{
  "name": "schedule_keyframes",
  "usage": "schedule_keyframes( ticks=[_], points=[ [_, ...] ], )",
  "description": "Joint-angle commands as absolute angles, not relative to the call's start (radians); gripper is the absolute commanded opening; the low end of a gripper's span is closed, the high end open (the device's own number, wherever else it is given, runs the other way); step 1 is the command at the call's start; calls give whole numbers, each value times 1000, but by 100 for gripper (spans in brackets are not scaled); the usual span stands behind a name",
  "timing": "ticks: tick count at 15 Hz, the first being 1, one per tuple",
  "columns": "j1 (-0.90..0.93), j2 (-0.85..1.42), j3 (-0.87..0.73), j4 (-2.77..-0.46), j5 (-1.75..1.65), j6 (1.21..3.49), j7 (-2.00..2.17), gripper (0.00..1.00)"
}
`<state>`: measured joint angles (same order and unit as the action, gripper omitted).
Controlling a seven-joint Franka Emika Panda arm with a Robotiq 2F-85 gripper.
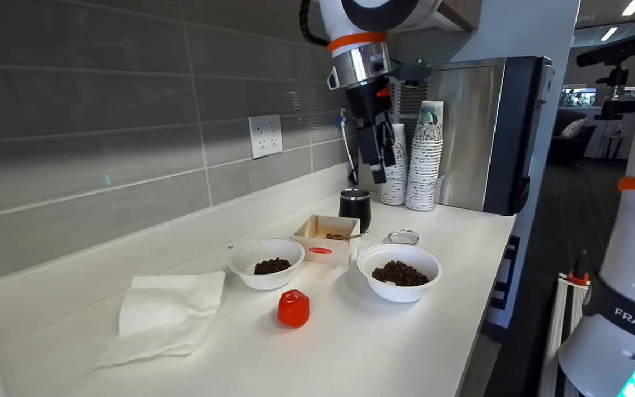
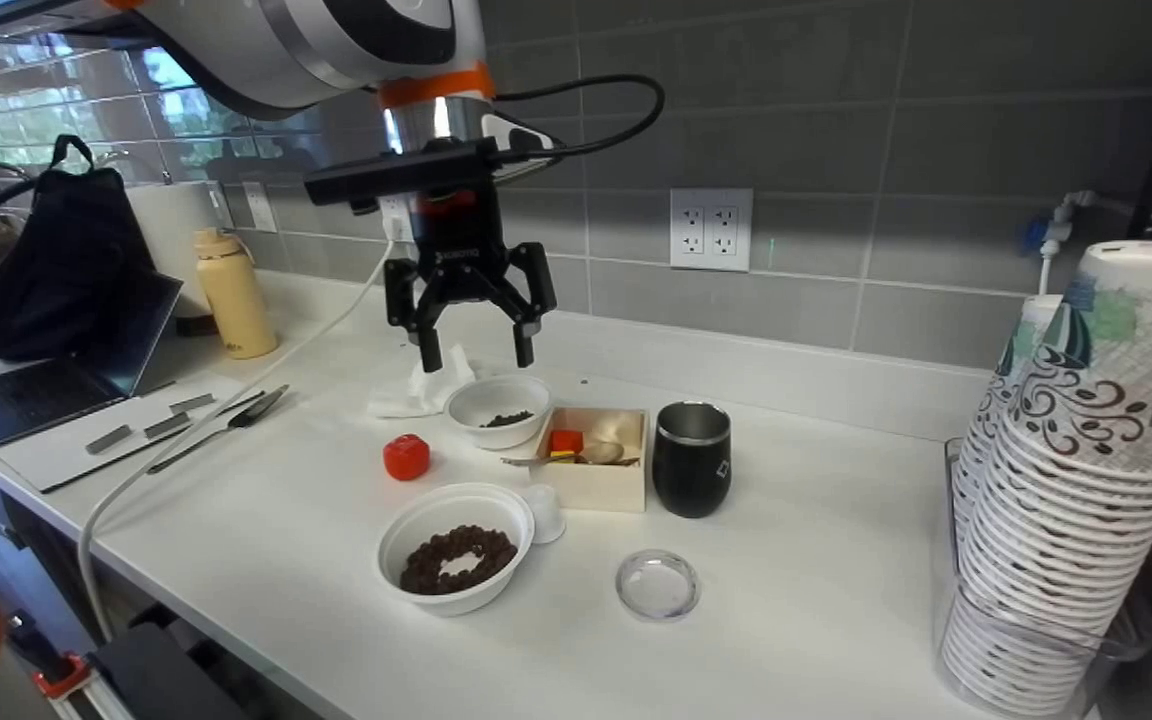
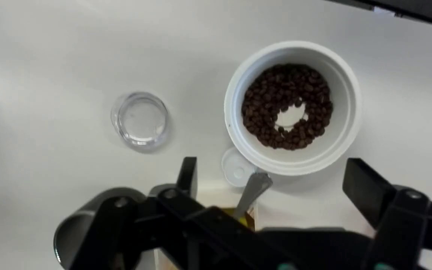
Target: Use the napkin to wipe the surface
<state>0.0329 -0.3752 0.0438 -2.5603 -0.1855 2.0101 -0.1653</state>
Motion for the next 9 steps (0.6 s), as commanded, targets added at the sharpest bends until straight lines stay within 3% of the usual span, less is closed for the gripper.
schedule_keyframes(
  ticks=[1, 9],
  points=[
    [84, -300, 92, -2480, -195, 2075, -137, 100],
    [155, -71, 242, -2299, -327, 2341, -27, 100]
  ],
)
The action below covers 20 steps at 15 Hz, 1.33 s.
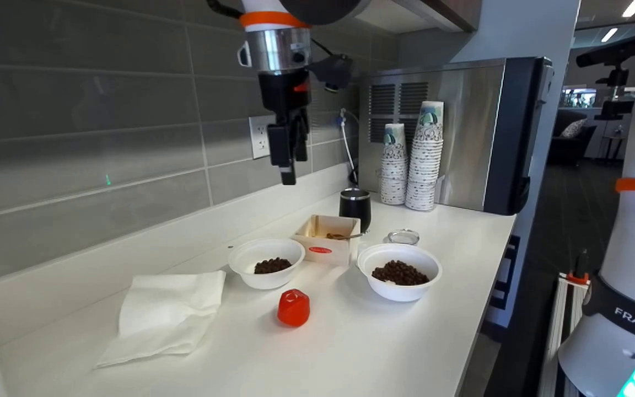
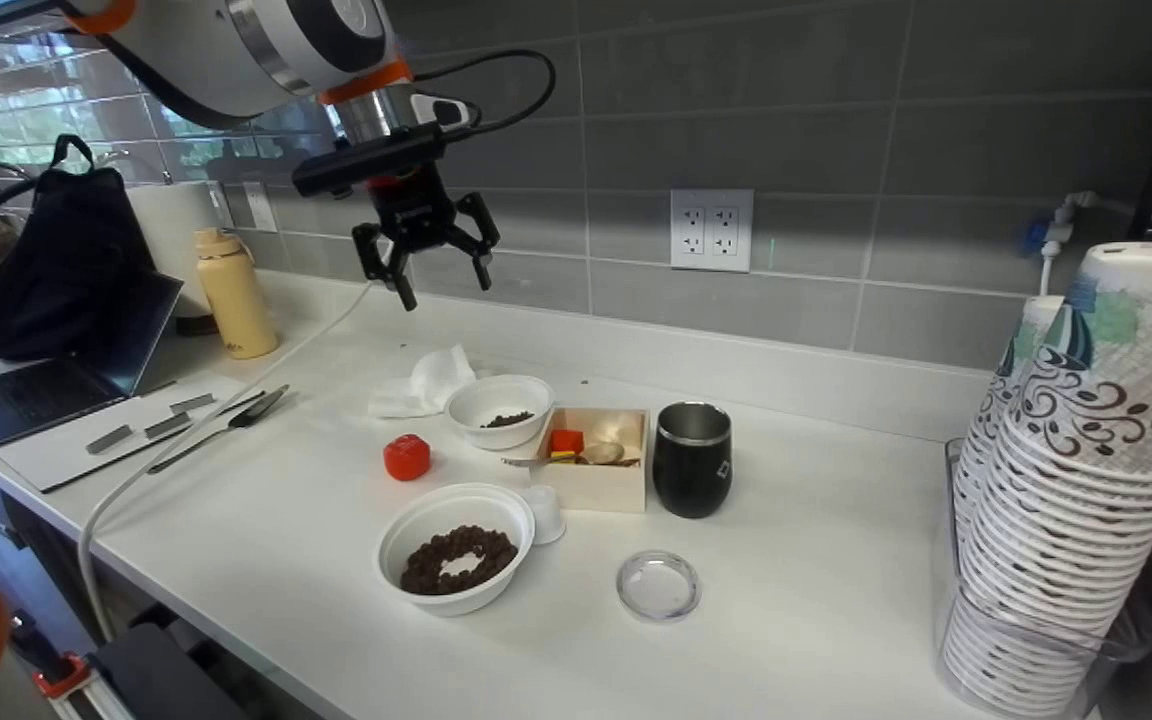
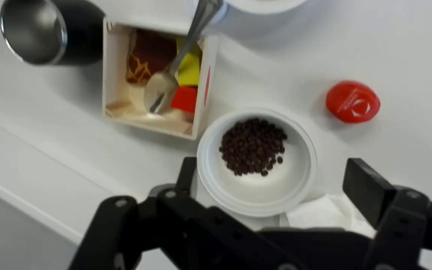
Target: Use the napkin to wipe the surface
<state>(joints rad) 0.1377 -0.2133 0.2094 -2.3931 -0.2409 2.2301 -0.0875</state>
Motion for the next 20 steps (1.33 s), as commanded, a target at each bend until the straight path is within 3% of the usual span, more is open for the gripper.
schedule_keyframes(
  ticks=[1, 8, 17, 18, 19, 20],
  points=[
    [161, -32, 251, -2283, -350, 2393, -16, 100],
    [269, 267, 224, -2147, -629, 2681, 180, 100],
    [395, 571, 134, -1948, -684, 2737, 248, 100],
    [398, 597, 129, -1932, -667, 2743, 230, 95],
    [406, 619, 121, -1916, -658, 2747, 220, 74],
    [416, 636, 113, -1902, -654, 2747, 218, 70]
  ],
)
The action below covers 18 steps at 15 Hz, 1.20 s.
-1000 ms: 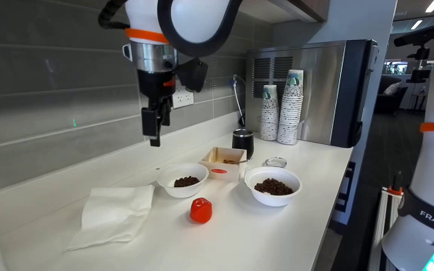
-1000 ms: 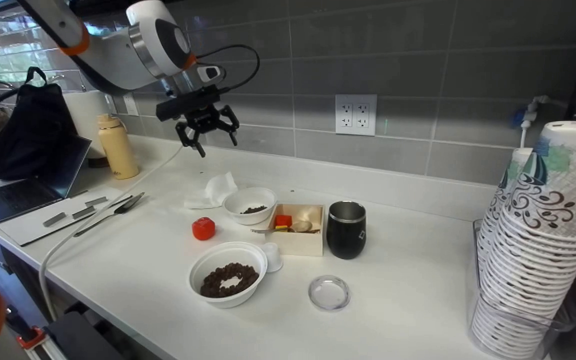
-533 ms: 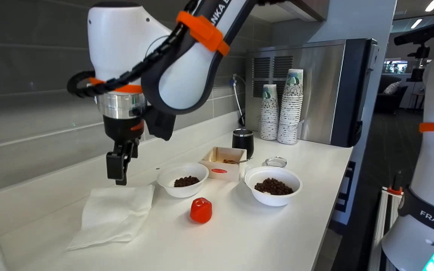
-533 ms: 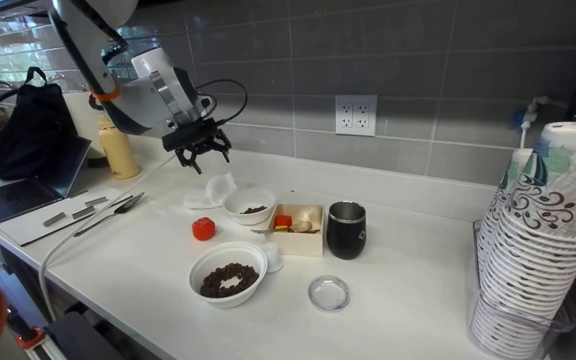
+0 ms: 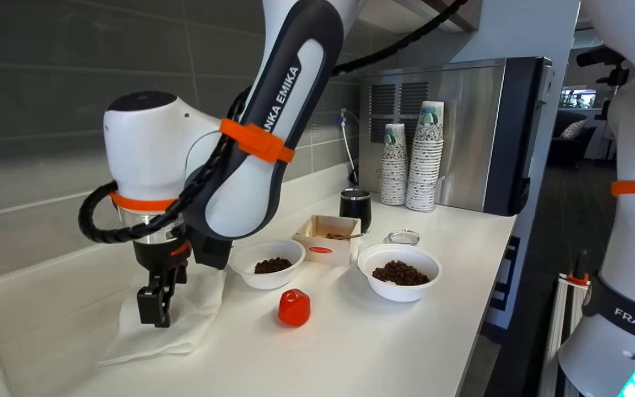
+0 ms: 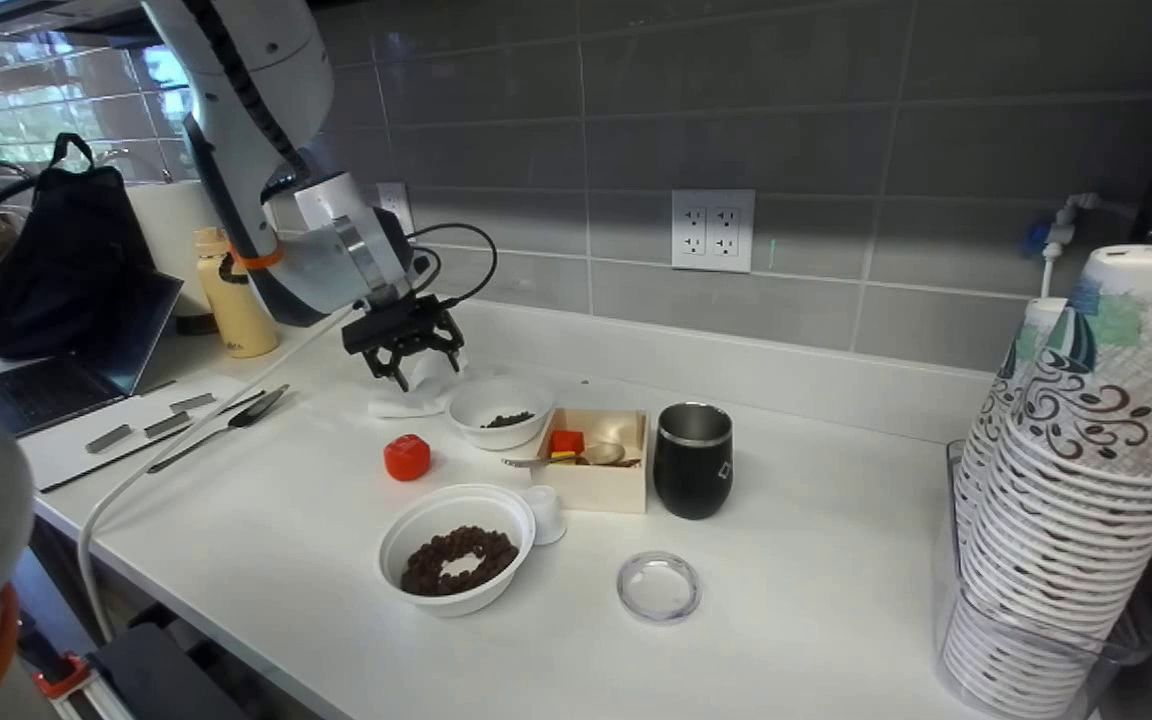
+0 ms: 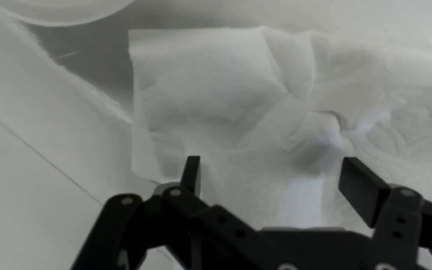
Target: Use the napkin to wipe the surface
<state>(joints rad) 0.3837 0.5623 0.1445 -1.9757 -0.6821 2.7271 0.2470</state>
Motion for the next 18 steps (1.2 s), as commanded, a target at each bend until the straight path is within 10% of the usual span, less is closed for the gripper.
schedule_keyframes(
  ticks=[1, 10, 18],
  points=[
    [424, 647, 105, -1892, -653, 2747, 220, 69],
    [462, 494, 63, -1989, -658, 2738, 252, 0],
    [397, 391, 148, -2183, -510, 2819, 178, 1]
  ],
)
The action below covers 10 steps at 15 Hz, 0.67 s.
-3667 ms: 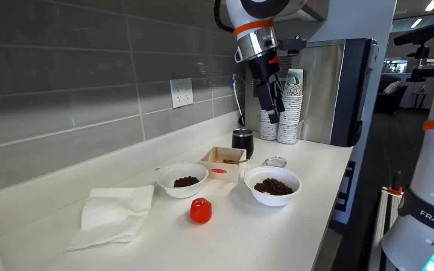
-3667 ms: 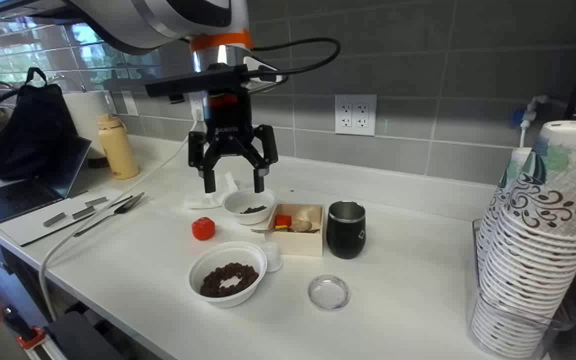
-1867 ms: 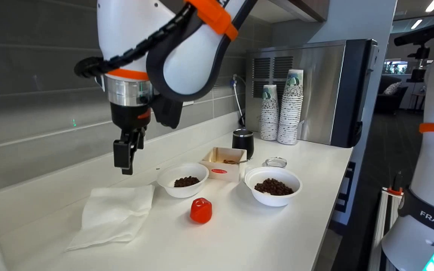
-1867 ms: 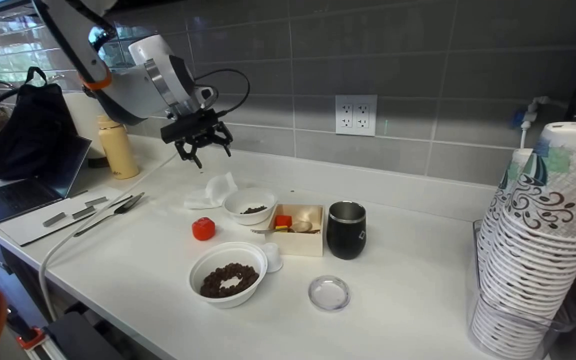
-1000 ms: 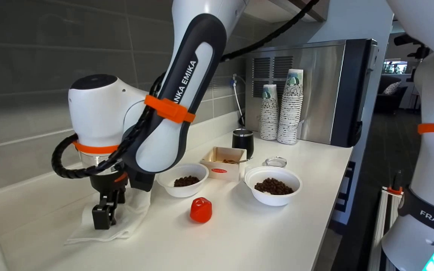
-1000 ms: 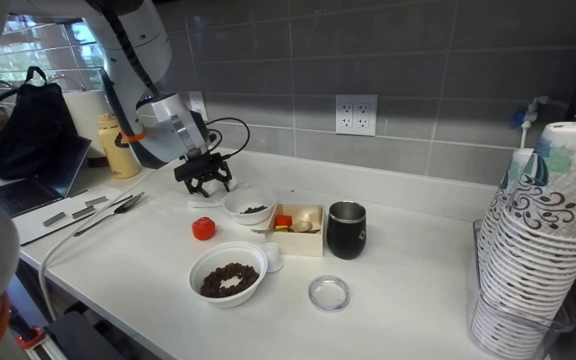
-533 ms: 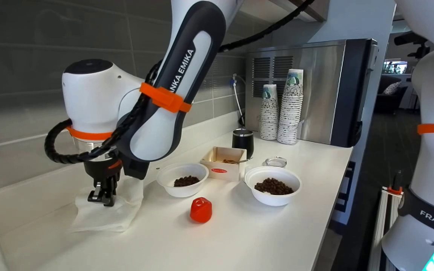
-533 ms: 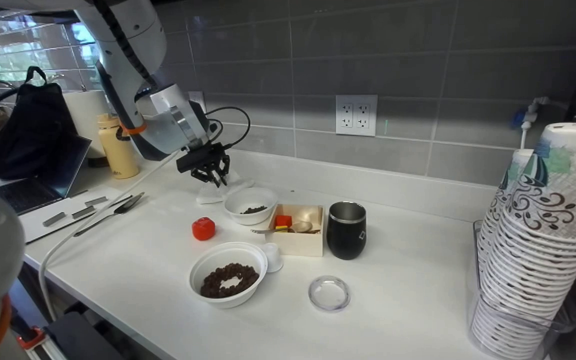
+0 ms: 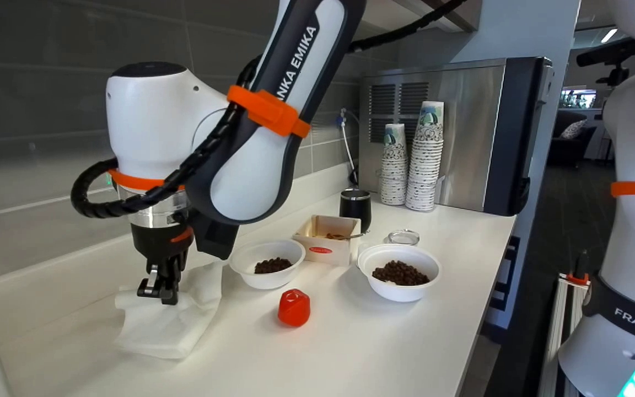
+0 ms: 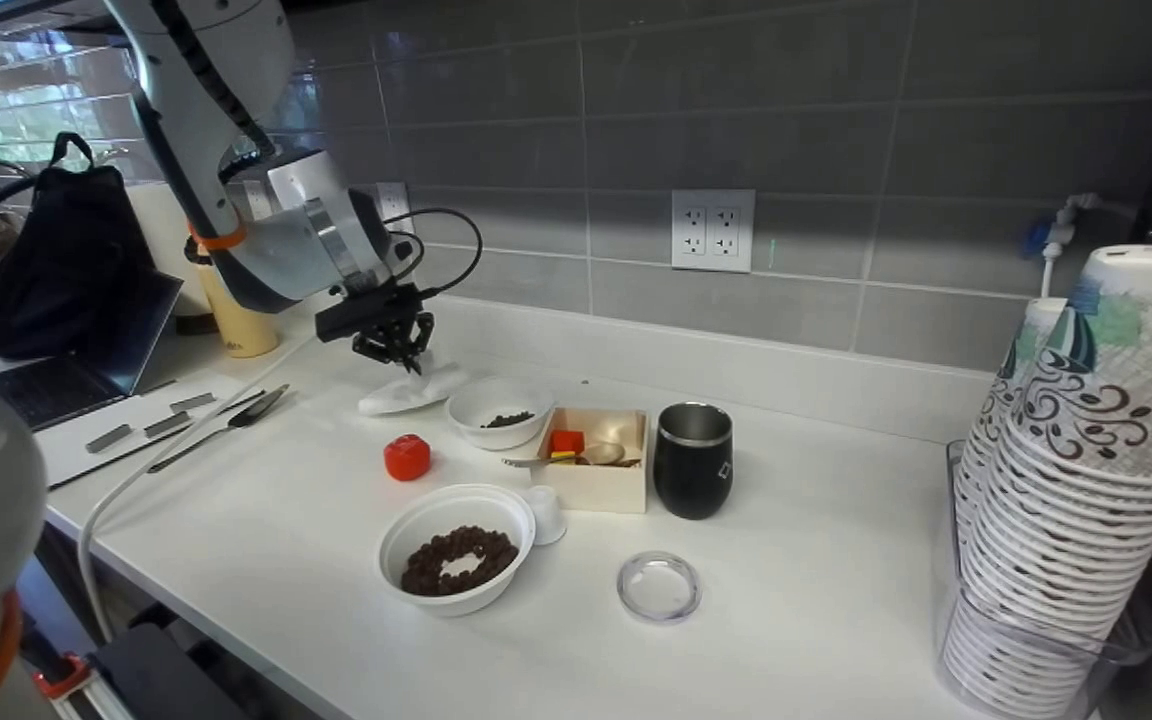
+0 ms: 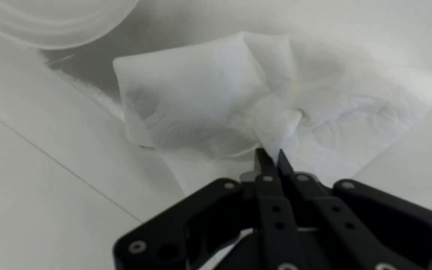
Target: Use the napkin to wipe the surface
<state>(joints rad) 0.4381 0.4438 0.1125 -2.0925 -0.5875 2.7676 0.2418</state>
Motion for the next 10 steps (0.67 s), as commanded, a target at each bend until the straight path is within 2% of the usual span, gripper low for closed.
schedule_keyframes(
  ticks=[1, 8, 10],
  points=[
    [386, 379, 166, -2208, -475, 2829, 146, 1],
    [316, 336, 324, -2325, -200, 2802, -12, 1],
    [303, 320, 373, -2354, -111, 2733, -29, 1]
  ],
)
